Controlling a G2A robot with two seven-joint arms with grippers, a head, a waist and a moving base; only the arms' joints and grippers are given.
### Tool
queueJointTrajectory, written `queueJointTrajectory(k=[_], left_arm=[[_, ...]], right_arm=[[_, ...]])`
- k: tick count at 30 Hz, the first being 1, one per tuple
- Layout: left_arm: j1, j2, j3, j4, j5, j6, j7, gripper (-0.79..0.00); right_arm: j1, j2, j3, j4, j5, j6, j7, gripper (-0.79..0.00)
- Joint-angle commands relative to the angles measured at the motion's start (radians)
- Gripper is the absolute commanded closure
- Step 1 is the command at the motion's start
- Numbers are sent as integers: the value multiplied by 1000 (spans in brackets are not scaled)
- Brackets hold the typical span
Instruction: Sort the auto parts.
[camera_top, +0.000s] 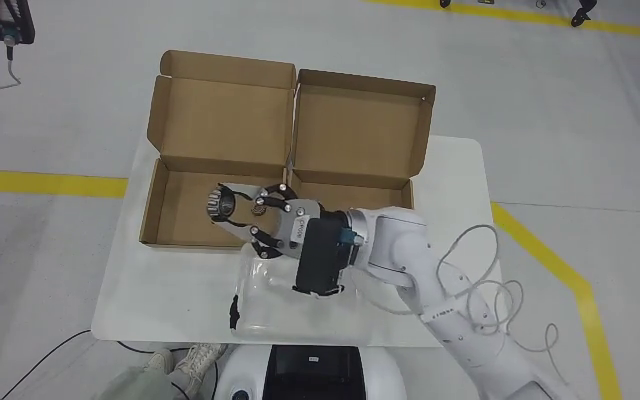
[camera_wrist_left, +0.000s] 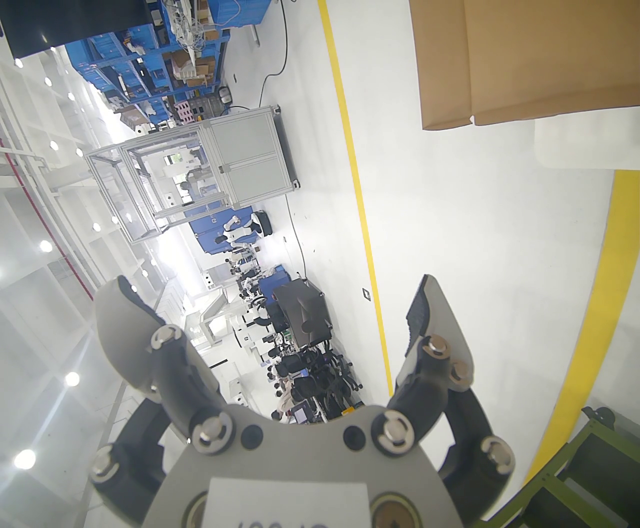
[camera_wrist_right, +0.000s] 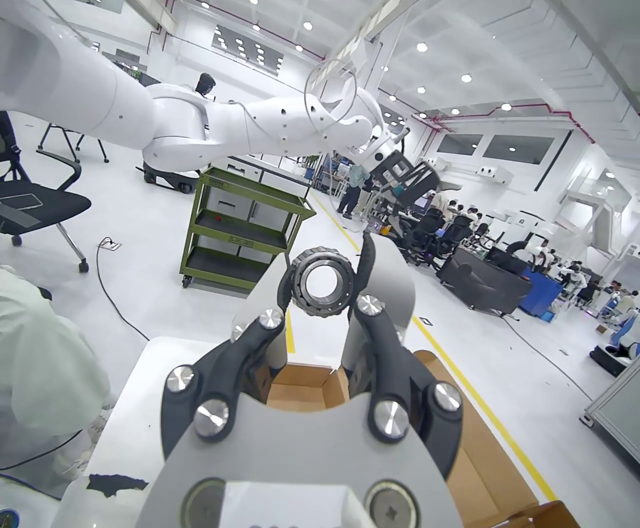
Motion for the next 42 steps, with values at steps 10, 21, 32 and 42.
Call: queueJointTrajectory(k=[10,21,32,42], left_arm=[[0,0,0,0,0,0,0,-785],[0,0,0,0,0,0,0,-785],[0,0,0,0,0,0,0,-785],[0,0,0,0,0,0,0,-785]], right_arm=[[-14,-7,-46,99,12,11,95,0],[49,-46,-135,279,78,84,285,0],[185,-130,-247,568,161,196,442,0],[280,-212,-320,774,205,252,508,0]])
